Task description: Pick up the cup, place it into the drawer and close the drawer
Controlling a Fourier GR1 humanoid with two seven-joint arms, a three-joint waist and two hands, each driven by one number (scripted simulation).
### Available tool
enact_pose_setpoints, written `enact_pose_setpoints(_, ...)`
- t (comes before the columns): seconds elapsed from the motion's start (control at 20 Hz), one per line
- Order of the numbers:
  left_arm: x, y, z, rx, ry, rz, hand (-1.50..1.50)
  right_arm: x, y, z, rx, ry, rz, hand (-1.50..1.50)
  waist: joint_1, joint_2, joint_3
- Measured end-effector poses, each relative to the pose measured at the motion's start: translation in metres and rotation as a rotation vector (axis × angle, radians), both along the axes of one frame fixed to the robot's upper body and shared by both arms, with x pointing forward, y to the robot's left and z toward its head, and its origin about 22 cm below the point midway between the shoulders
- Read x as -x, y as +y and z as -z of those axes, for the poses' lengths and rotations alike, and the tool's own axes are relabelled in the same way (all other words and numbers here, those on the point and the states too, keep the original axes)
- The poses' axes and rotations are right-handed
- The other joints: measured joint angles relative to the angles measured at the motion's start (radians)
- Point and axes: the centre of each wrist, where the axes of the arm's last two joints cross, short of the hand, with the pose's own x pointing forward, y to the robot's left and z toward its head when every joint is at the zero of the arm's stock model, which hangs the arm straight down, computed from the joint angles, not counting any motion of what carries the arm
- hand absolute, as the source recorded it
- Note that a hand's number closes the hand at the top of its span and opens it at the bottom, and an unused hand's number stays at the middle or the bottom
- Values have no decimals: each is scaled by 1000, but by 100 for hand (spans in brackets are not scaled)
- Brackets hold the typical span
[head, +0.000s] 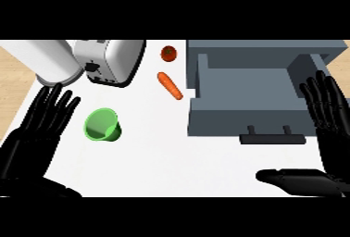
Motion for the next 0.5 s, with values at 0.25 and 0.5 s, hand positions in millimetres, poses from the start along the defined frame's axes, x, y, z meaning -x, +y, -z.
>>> enact_pose_setpoints(0.25,-6,15,24,-22,57,-50,-150,-5,0,0,0,3,-5,-150,0,0,0)
enact_pose_setpoints(0.5,-18,25,59,-69,91,-133,-150,-6,-9,3,3,-6,-2,-150,-4,1,0)
